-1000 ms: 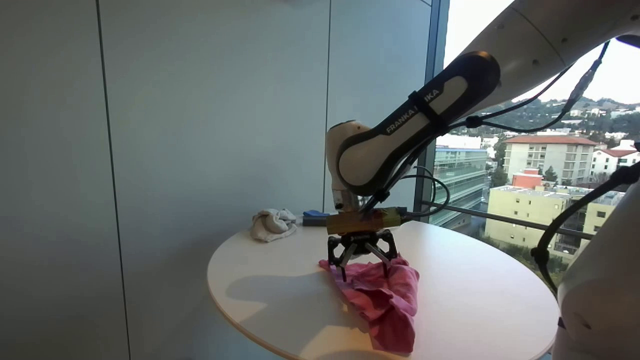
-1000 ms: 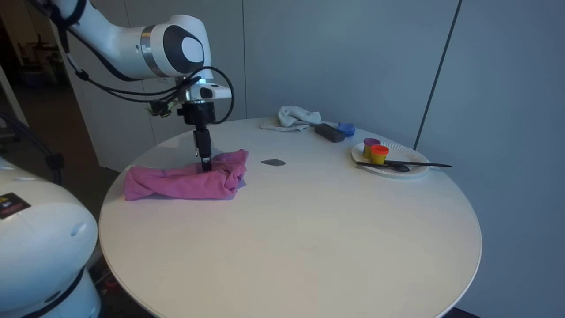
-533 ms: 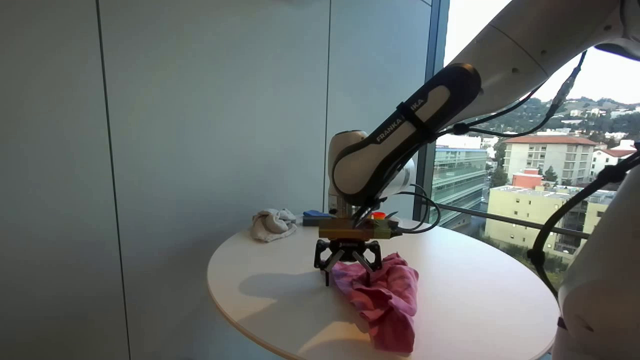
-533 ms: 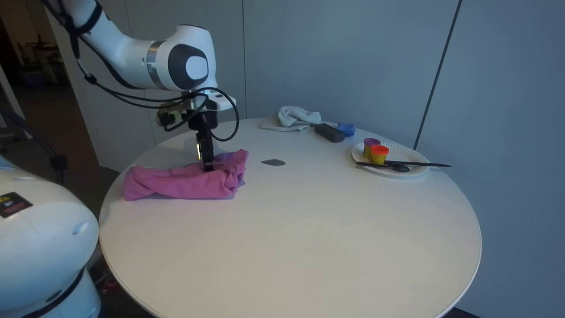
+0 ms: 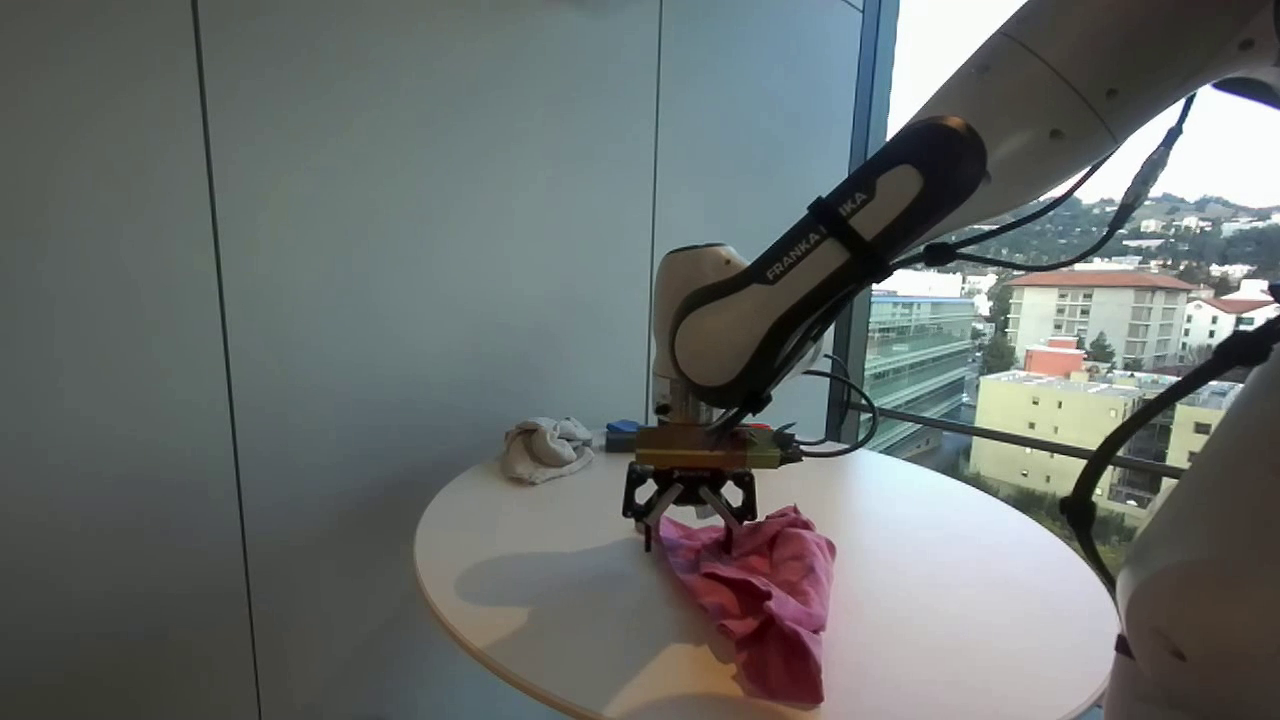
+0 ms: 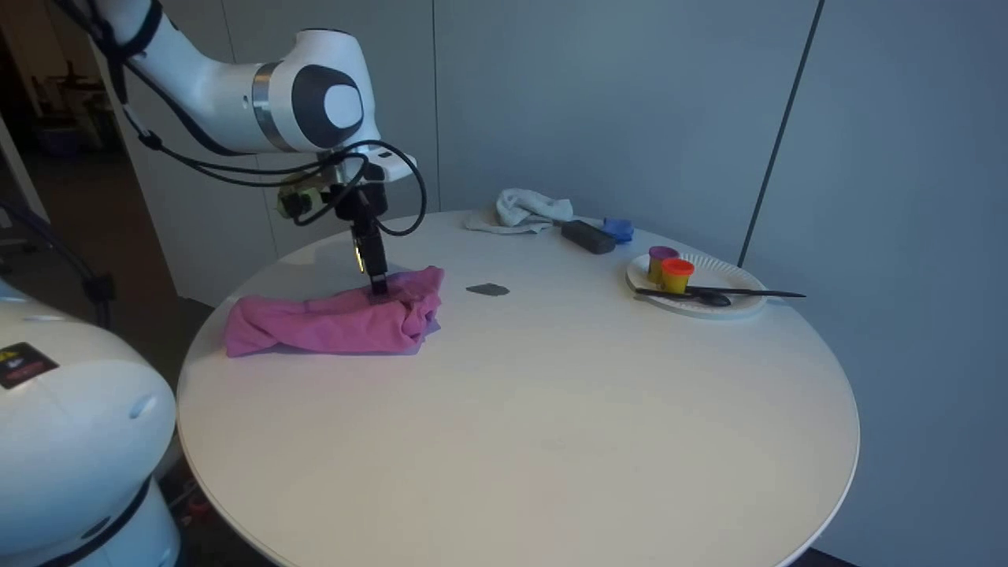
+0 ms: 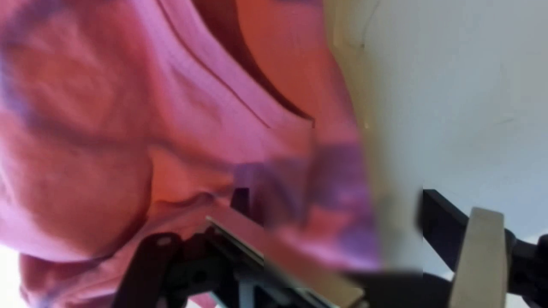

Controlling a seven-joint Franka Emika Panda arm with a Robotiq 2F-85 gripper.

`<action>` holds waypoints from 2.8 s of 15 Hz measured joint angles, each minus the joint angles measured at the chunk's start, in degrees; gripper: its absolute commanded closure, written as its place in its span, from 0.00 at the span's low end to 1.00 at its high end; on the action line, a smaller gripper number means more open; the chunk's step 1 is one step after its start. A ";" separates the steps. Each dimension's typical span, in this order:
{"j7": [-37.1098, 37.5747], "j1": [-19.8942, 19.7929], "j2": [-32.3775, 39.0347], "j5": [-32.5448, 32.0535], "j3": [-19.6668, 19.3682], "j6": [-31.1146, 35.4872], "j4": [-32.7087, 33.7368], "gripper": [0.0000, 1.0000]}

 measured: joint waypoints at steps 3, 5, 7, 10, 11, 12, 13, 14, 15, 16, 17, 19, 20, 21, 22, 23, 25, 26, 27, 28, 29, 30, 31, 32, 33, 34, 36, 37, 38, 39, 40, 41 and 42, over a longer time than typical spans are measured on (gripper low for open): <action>0.10 0.01 -2.04 1.45 -0.04 -1.53 -0.33 0.00; 0.26 0.01 -2.33 2.28 -0.19 -3.36 -0.57 0.00; 0.40 0.00 -2.31 3.12 -0.27 -4.71 -0.94 0.00; 1.16 -0.13 -2.29 3.47 -0.30 -5.88 -1.44 0.00; 1.76 -0.30 -2.28 3.47 -0.32 -6.23 -1.60 0.00; 2.29 -0.47 -2.28 3.47 -0.39 -6.62 -1.73 0.13; 2.69 -0.63 -2.28 3.47 -0.50 -6.90 -1.88 0.25; 2.91 -0.75 -2.28 3.47 -0.68 -7.02 -2.04 0.34; 2.96 -0.80 -2.28 3.52 -0.90 -7.03 -2.22 0.40; 2.97 -0.82 -2.28 3.56 -1.10 -7.02 -2.40 0.45; 2.98 -0.84 -2.28 3.56 -1.25 -7.01 -2.55 0.53; 2.98 -0.83 -2.24 3.57 -1.31 -6.98 -2.61 0.67; 2.98 -0.83 -2.23 3.57 -1.31 -6.95 -2.61 0.73; 2.98 -0.83 -2.23 3.57 -1.30 -6.90 -2.56 0.80; 2.98 -0.81 -2.24 3.57 -1.29 -6.89 -2.50 0.88; 2.98 -0.80 -2.24 3.57 -1.27 -6.89 -2.45 0.92; 2.96 -0.80 -2.26 3.53 -1.18 -6.93 -2.37 0.95; 2.96 -0.79 -2.27 3.46 -1.09 -6.95 -2.31 0.94; 2.95 -0.78 -2.26 3.34 -0.95 -6.96 -2.24 0.65; 2.93 -0.75 -2.25 3.19 -0.77 -7.03 -2.16 0.64; 2.93 -0.72 -2.24 3.08 -0.57 -7.07 -2.09 0.58; 2.92 -0.66 -2.24 3.04 -0.35 -7.08 -1.99 0.51; 2.91 -0.61 -2.24 2.83 -0.09 -7.09 -1.82 0.45; 2.91 -0.56 -2.24 2.57 0.17 -7.09 -1.61 0.36; 2.90 -0.48 -2.24 2.37 0.38 -7.10 -1.38 0.29; 2.90 -0.42 -2.24 2.30 0.56 -7.14 -1.16 0.22; 2.95 -0.39 -2.24 2.12 0.87 -7.93 -0.80 0.56; 2.95 -0.39 -2.25 1.89 0.98 -8.32 -0.70 0.51; 2.95 -0.39 -2.24 1.63 1.06 -8.63 -0.64 0.52; 2.95 -0.39 -2.24 1.44 1.09 -8.93 -0.60 0.58; 2.95 -0.39 -2.24 1.25 1.12 -9.09 -0.60 0.64; 2.95 -0.39 -2.24 1.09 1.17 -9.18 -0.60 0.70; 2.95 -0.39 -2.24 0.94 1.23 -9.24 -0.60 0.78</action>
